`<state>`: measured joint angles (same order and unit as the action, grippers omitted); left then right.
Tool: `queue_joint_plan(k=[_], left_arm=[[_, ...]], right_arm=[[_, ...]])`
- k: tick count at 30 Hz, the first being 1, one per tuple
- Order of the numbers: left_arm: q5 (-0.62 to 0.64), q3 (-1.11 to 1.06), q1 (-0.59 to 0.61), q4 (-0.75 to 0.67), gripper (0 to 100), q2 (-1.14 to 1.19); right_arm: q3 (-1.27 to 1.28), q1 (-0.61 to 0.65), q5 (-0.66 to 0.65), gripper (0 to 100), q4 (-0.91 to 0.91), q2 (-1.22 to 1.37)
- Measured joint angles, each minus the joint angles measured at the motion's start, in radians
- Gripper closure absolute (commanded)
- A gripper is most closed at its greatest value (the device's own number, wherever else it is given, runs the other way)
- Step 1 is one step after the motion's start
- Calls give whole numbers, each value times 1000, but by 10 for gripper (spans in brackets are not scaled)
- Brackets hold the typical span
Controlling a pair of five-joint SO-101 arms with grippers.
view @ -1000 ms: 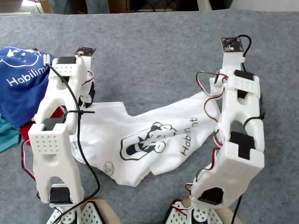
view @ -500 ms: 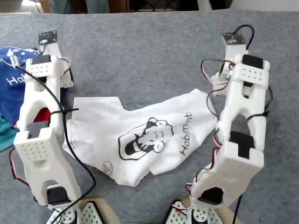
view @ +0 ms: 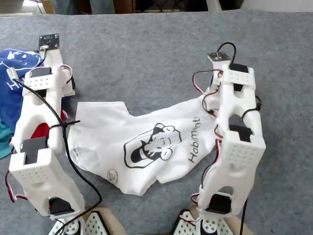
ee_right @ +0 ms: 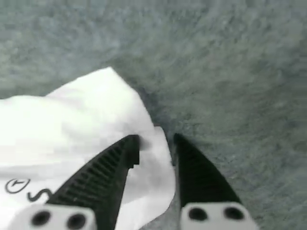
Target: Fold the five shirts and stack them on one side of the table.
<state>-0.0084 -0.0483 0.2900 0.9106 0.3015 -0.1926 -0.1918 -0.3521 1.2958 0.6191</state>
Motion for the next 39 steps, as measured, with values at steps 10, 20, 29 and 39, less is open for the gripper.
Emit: queue_joint_plan(k=[10,20,29,39], left_arm=[[11,0,-11,26,945,0],[5,0,-21,28,945,0],[-17,0,-29,28,945,0],[-18,17,-54,43,945,92]], right_arm=[[107,-144,-138,985,92,-48],[526,-259,-325,867,-58,-318],[417,-264,-284,762,83,-537],[216,-210,-86,851,130,-470]])
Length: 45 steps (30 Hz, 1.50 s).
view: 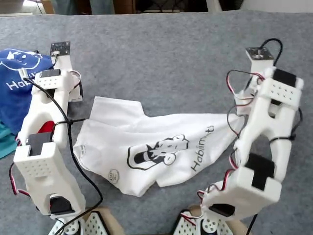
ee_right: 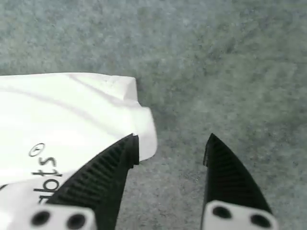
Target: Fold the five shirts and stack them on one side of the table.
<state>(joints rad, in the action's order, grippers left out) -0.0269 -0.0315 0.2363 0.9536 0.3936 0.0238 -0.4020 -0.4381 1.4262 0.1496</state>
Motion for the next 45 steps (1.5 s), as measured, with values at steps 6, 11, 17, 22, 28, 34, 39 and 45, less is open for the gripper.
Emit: queue_joint_plan(k=[6,11,17,22,28,34,39,45], left_arm=[[0,31,0,3,945,31],[0,35,0,3,945,31],[0,35,0,3,945,32],[0,35,0,3,945,32],[-11,35,0,9,945,32],[-18,35,0,18,945,32],[-18,35,0,18,945,32],[-18,35,0,21,945,32]], right_arm=[[58,-11,-23,982,41,52],[256,-17,-110,983,-20,57],[525,-25,-178,984,-170,23],[680,-74,-267,942,-138,-118],[684,-74,-264,712,15,-400],[617,-41,-247,690,49,-506],[520,-37,-232,691,123,-506],[348,-2,-29,892,8,-405]])
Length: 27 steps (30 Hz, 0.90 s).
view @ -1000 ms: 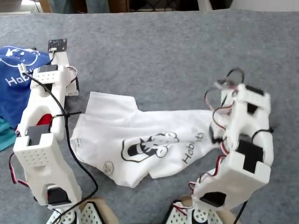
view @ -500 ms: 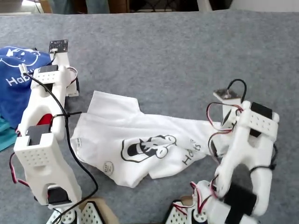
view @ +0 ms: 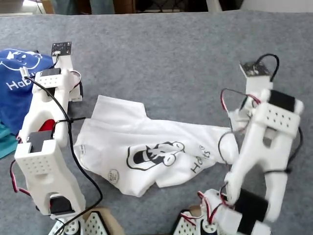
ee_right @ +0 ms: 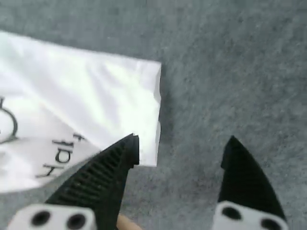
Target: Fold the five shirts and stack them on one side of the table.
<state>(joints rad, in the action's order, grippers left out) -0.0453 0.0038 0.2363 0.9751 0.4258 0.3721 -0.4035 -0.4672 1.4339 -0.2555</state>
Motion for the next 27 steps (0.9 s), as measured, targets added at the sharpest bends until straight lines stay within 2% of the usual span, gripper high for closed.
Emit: queue_joint_plan(k=[2,3,11,18,27], left_arm=[[0,0,0,0,945,0],[0,0,0,0,945,0],[0,0,0,0,945,0],[0,0,0,0,945,0],[0,0,0,0,945,0]], right_arm=[[-29,28,40,978,-49,97],[-44,41,55,983,-69,157],[-124,64,46,906,-140,535],[-106,41,14,835,-143,508],[52,38,-21,835,-265,437]])
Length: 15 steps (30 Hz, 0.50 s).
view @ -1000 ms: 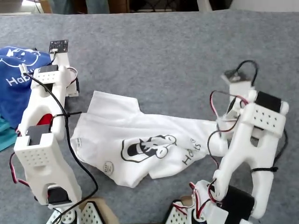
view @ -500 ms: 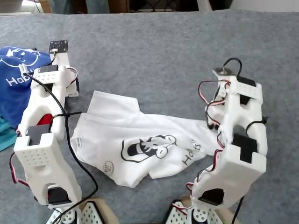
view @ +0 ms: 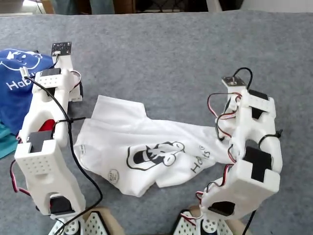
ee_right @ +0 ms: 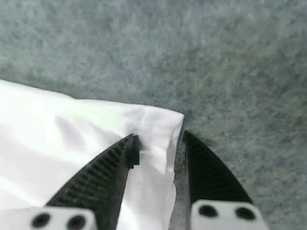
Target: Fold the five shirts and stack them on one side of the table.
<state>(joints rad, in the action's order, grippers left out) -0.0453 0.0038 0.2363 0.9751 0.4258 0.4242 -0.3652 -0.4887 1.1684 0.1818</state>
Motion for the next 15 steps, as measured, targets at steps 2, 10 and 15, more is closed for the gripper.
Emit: queue_joint_plan(k=[2,10,15], left_arm=[[0,0,0,0,945,0],[0,0,0,0,945,0],[0,0,0,0,945,0]], right_arm=[[0,0,0,834,29,-43],[-40,0,0,833,100,-216],[-41,0,20,833,51,-163]])
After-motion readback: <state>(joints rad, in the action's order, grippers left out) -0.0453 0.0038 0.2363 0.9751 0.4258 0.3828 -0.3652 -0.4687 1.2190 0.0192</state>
